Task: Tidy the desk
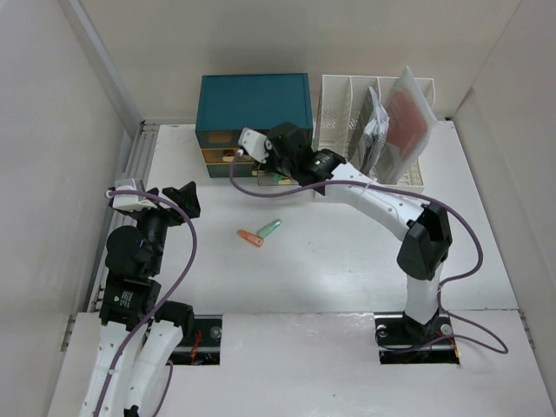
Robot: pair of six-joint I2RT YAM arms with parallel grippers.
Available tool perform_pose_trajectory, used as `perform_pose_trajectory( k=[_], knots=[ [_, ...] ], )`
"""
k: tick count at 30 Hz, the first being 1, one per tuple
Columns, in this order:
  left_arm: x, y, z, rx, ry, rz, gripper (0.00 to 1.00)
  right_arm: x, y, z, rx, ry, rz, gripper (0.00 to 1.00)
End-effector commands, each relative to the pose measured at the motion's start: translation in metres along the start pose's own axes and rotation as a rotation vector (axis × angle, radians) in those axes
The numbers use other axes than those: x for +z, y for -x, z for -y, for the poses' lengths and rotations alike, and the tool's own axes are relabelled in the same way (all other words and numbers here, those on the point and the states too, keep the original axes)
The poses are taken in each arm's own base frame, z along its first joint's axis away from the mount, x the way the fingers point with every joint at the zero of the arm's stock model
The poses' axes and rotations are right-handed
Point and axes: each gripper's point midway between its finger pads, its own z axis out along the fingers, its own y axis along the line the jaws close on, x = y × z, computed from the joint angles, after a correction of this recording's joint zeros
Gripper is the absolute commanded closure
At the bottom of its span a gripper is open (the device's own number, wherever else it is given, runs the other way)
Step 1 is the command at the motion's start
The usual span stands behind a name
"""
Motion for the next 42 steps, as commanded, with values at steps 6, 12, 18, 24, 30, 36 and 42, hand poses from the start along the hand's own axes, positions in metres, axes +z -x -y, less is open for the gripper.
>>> perform_pose_trajectory(
  k=[6, 12, 18, 24, 30, 36, 42],
  knots=[
    [0.001, 0.010, 0.003, -0.004, -0.008, 0.042, 0.00, 0.009, -0.010, 0.033, 0.038, -0.038, 0.002, 0.89],
    [0.001, 0.010, 0.003, -0.004, -0.008, 0.042, 0.00, 0.024, -0.026, 0.024, 0.035, 0.008, -0.041, 0.57],
    [0.001, 0.010, 0.003, -0.004, -0.008, 0.042, 0.00, 0.018, -0.023, 0.037, 0.072, -0.012, -0.009, 0.40],
    [0.001, 0.010, 0.003, -0.004, -0.008, 0.042, 0.00, -0.005, -0.004, 0.046, 0.118, -0.005, 0.095, 0.61],
    [0.001, 0.010, 0.003, -0.004, -0.008, 0.042, 0.00, -0.010, 0.001, 0.003, 0.121, 0.333, 0.225, 1.00],
    [0.001, 0.010, 0.003, -0.004, -0.008, 0.042, 0.00, -0.017, -0.026, -0.058, 0.022, 0.779, 0.212, 1.00],
    [0.001, 0.010, 0.003, -0.004, -0.008, 0.042, 0.00, -0.004, -0.040, -0.067, 0.026, 0.778, 0.169, 1.00]
  ],
)
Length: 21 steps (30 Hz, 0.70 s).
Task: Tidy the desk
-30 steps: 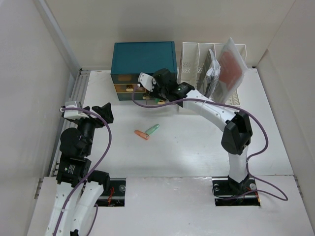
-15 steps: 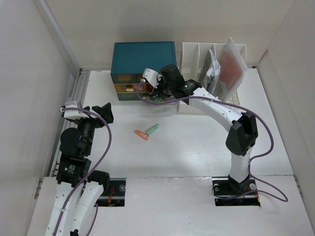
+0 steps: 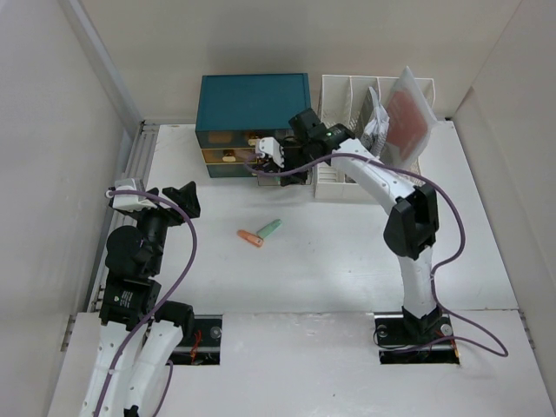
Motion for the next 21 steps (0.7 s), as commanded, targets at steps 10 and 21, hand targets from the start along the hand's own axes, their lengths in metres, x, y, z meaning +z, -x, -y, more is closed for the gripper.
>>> perform_pose_trajectory(
  k=[10, 21],
  knots=[
    [0.001, 0.010, 0.003, -0.004, -0.008, 0.042, 0.00, 0.008, -0.012, 0.041, 0.115, -0.313, -0.045, 1.00],
    [0.001, 0.010, 0.003, -0.004, -0.008, 0.042, 0.00, -0.018, -0.034, 0.109, 0.180, -0.876, -0.103, 1.00]
  ],
)
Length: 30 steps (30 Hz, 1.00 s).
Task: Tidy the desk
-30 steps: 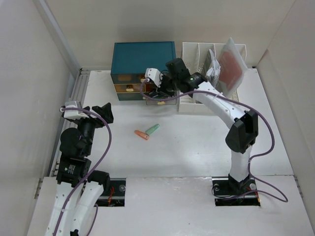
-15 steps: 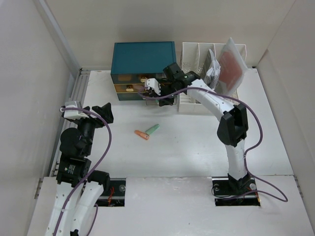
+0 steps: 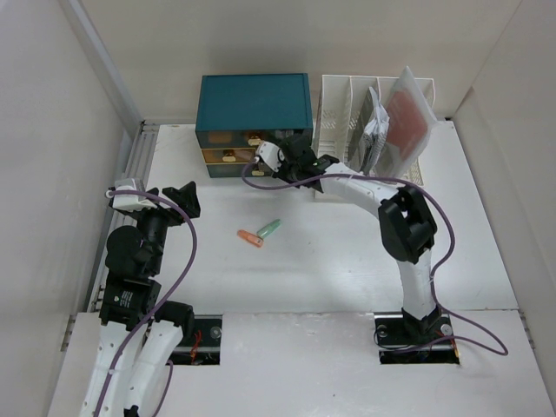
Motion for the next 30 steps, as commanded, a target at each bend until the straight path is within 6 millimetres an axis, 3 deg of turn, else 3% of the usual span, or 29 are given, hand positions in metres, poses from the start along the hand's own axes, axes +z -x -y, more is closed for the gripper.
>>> perform_pose_trajectory(
  k=[1, 9, 17, 23, 25, 26, 27, 28, 29, 30],
  knots=[
    [0.001, 0.010, 0.003, -0.004, -0.008, 0.042, 0.00, -0.030, 0.036, 0.066, 0.101, -0.308, 0.123, 1.00],
    [0.001, 0.010, 0.003, -0.004, -0.008, 0.042, 0.00, -0.025, 0.034, 0.078, 0.118, -0.385, 0.111, 1.00],
    [0.001, 0.010, 0.003, -0.004, -0.008, 0.042, 0.00, -0.035, 0.037, 0.100, 0.111, -0.517, 0.131, 1.00],
    [0.001, 0.010, 0.003, -0.004, -0.008, 0.042, 0.00, -0.044, 0.042, 0.102, 0.103, -0.512, 0.156, 1.00],
    [0.001, 0.009, 0.004, -0.004, -0.018, 0.039, 0.00, -0.049, 0.048, 0.088, 0.077, -0.439, 0.174, 1.00],
    [0.004, 0.001, 0.006, 0.000, -0.031, 0.013, 0.00, -0.063, 0.054, 0.081, 0.049, -0.377, 0.193, 1.00],
    [0.004, 0.002, 0.010, -0.001, -0.050, 0.017, 0.00, -0.070, 0.076, 0.049, -0.020, -0.185, 0.287, 1.00],
    [0.008, -0.005, 0.013, 0.003, -0.065, -0.013, 0.00, -0.079, 0.072, 0.024, -0.090, -0.048, 0.291, 0.94],
    [0.012, -0.010, 0.021, 0.004, -0.112, -0.037, 0.00, -0.118, 0.097, 0.010, -0.114, 0.053, 0.432, 0.73],
    [0.012, -0.007, 0.028, -0.012, -0.141, -0.030, 0.00, -0.138, 0.103, 0.004, -0.125, 0.086, 0.488, 0.61]
  ],
)
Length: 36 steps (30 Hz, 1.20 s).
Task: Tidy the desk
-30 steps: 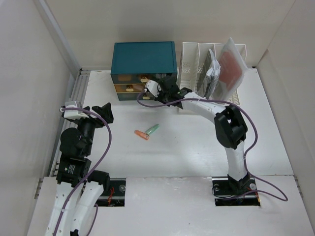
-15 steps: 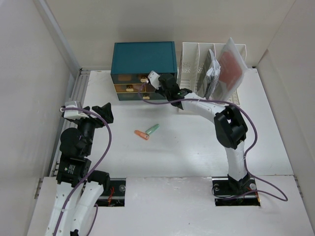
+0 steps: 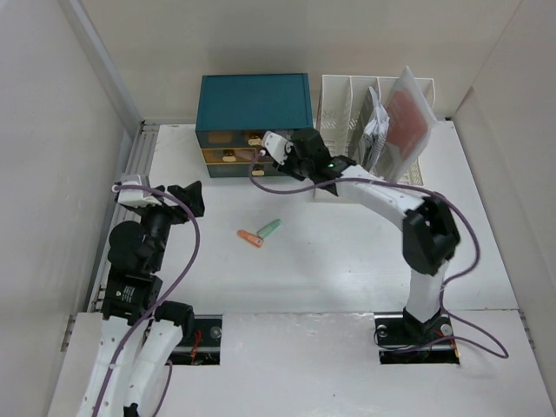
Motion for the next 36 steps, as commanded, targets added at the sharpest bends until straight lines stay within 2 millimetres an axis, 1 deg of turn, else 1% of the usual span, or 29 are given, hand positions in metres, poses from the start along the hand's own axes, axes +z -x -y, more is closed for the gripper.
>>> perform_pose_trajectory(
  k=[1, 2, 3, 4, 5, 6, 7, 8, 10, 11, 12, 13, 14, 15, 16, 17, 18, 19, 20, 21, 22, 23, 25, 28, 29, 32, 33, 35, 36],
  knots=[
    [0.015, -0.010, 0.024, -0.027, -0.120, -0.040, 0.00, -0.108, 0.096, -0.016, -0.066, 0.252, 0.398, 0.49],
    [0.019, -0.018, 0.030, -0.062, -0.144, -0.066, 0.00, -0.122, 0.102, -0.015, -0.061, 0.247, 0.447, 0.37],
    [0.021, -0.023, 0.038, -0.087, -0.185, -0.094, 0.00, -0.152, 0.117, 0.000, -0.055, 0.201, 0.511, 0.14],
    [0.026, -0.028, 0.041, -0.118, -0.191, -0.115, 0.00, -0.167, 0.125, 0.008, -0.058, 0.174, 0.546, 0.05],
    [0.034, -0.038, 0.044, -0.145, -0.199, -0.156, 0.00, -0.176, 0.124, 0.014, -0.043, 0.148, 0.546, 0.00],
    [0.038, -0.048, 0.048, -0.205, -0.205, -0.192, 0.00, -0.195, 0.129, 0.025, -0.011, 0.110, 0.566, 0.00],
    [0.042, -0.047, 0.053, -0.248, -0.213, -0.191, 0.00, -0.204, 0.129, 0.039, 0.017, 0.064, 0.566, 0.00],
    [0.050, -0.068, 0.049, -0.289, -0.188, -0.240, 0.00, -0.212, 0.128, 0.047, 0.045, 0.049, 0.574, 0.00],
    [0.058, -0.083, 0.049, -0.422, -0.161, -0.269, 0.00, -0.236, 0.129, 0.058, 0.128, 0.056, 0.620, 0.00],
    [0.064, -0.082, 0.055, -0.468, -0.187, -0.237, 0.03, -0.244, 0.127, 0.062, 0.139, 0.094, 0.643, 0.00],
    [0.067, -0.112, 0.048, -0.507, -0.161, -0.276, 0.05, -0.250, 0.129, 0.066, 0.152, 0.112, 0.658, 0.00],
    [0.069, -0.119, 0.051, -0.542, -0.172, -0.275, 0.08, -0.262, 0.130, 0.069, 0.201, 0.125, 0.678, 0.00],
    [0.077, -0.115, 0.050, -0.566, -0.178, -0.224, 0.22, -0.269, 0.130, 0.070, 0.224, 0.141, 0.693, 0.04],
    [0.087, -0.136, 0.047, -0.563, -0.144, -0.268, 0.28, -0.274, 0.126, 0.081, 0.246, 0.119, 0.708, 0.09],
    [0.092, -0.144, 0.051, -0.547, -0.140, -0.286, 0.33, -0.277, 0.124, 0.083, 0.262, 0.115, 0.730, 0.14],
    [0.100, -0.150, 0.050, -0.522, -0.120, -0.289, 0.39, -0.291, 0.124, 0.088, 0.262, 0.091, 0.756, 0.24],
    [0.110, -0.168, 0.048, -0.491, -0.097, -0.325, 0.46, -0.294, 0.120, 0.093, 0.264, 0.068, 0.758, 0.28],
    [0.117, -0.165, 0.058, -0.447, -0.123, -0.318, 0.48, -0.294, 0.116, 0.089, 0.266, 0.072, 0.752, 0.32],
    [0.122, -0.167, 0.062, -0.427, -0.135, -0.319, 0.51, -0.301, 0.113, 0.092, 0.265, 0.055, 0.758, 0.39],
    [0.128, -0.168, 0.064, -0.407, -0.136, -0.315, 0.51, -0.305, 0.114, 0.090, 0.268, 0.062, 0.770, 0.41],
    [0.137, -0.173, 0.071, -0.387, -0.137, -0.326, 0.52, -0.308, 0.111, 0.092, 0.268, 0.055, 0.770, 0.41],
    [0.143, -0.175, 0.070, -0.361, -0.130, -0.325, 0.52, -0.306, 0.104, 0.093, 0.284, 0.046, 0.763, 0.41],
    [0.152, -0.180, 0.074, -0.349, -0.127, -0.331, 0.52, -0.318, 0.104, 0.095, 0.284, 0.034, 0.785, 0.41],
    [0.171, -0.194, 0.074, -0.345, -0.113, -0.338, 0.50, -0.316, 0.097, 0.093, 0.309, 0.052, 0.780, 0.41],
    [0.174, -0.211, 0.070, -0.353, -0.094, -0.368, 0.49, -0.318, 0.095, 0.094, 0.304, 0.047, 0.787, 0.41],
    [0.183, -0.216, 0.076, -0.414, -0.109, -0.357, 0.46, -0.318, 0.089, 0.094, 0.311, 0.050, 0.785, 0.41],
    [0.184, -0.228, 0.071, -0.431, -0.098, -0.373, 0.45, -0.314, 0.086, 0.091, 0.325, 0.059, 0.776, 0.41],
    [0.186, -0.227, 0.075, -0.486, -0.125, -0.341, 0.45, -0.312, 0.084, 0.090, 0.322, 0.070, 0.776, 0.41],
    [0.187, -0.233, 0.071, -0.531, -0.116, -0.347, 0.43, -0.312, 0.084, 0.089, 0.332, 0.074, 0.776, 0.41]
  ],
)
